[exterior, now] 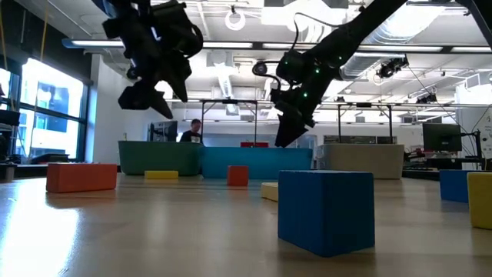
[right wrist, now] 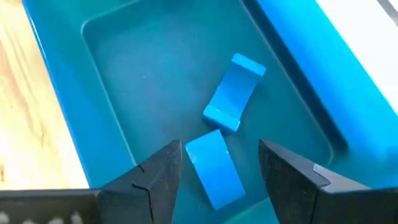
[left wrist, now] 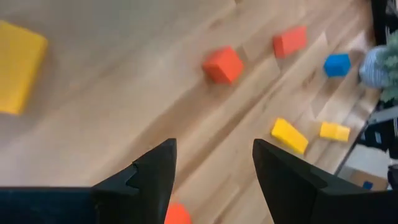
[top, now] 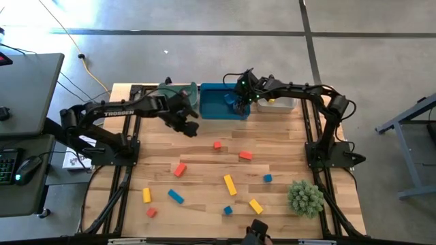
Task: Sort & place blocks by color
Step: Put the orange block into the green bin
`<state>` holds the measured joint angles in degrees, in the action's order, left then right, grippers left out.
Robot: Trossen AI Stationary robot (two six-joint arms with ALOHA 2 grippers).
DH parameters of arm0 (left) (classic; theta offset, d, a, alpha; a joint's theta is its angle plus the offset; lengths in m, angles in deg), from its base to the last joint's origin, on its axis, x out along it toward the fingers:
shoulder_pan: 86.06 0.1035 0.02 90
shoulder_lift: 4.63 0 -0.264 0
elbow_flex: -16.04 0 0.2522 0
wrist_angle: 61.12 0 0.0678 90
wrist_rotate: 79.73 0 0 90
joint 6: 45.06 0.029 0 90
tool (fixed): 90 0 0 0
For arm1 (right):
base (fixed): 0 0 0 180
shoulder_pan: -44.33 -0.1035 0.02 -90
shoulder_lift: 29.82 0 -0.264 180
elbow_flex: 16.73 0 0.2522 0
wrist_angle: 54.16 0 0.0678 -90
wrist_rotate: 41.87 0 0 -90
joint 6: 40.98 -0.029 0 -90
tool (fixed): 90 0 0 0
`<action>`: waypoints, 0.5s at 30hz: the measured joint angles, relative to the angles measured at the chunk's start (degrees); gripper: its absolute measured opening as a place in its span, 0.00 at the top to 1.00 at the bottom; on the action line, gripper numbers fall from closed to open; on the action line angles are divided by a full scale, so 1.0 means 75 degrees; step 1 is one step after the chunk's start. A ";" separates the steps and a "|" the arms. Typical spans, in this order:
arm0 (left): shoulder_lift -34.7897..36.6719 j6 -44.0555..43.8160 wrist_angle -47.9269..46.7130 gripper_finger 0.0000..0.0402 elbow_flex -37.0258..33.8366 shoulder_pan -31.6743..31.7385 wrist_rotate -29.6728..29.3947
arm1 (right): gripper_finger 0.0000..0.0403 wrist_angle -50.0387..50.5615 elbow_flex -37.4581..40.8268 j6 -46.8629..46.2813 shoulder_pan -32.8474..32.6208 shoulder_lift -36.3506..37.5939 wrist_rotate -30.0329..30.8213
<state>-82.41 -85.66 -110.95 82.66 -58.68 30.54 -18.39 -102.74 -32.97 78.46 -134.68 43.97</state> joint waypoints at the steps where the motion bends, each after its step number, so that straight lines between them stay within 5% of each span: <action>1: 0.0000 -0.0101 -0.0040 0.50 0.0000 -0.0148 -0.0011 | 0.50 -0.0008 -0.0002 0.0000 0.0000 0.0036 0.0031; 15: 0.0000 -0.2272 -0.1163 0.50 0.0000 -0.2444 -0.1438 | 0.50 0.0074 -0.0012 -0.0874 -0.0074 0.0652 0.0085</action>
<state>-82.41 -102.70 -119.67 82.66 -77.01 19.76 -17.83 -102.83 -39.52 77.91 -129.79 44.60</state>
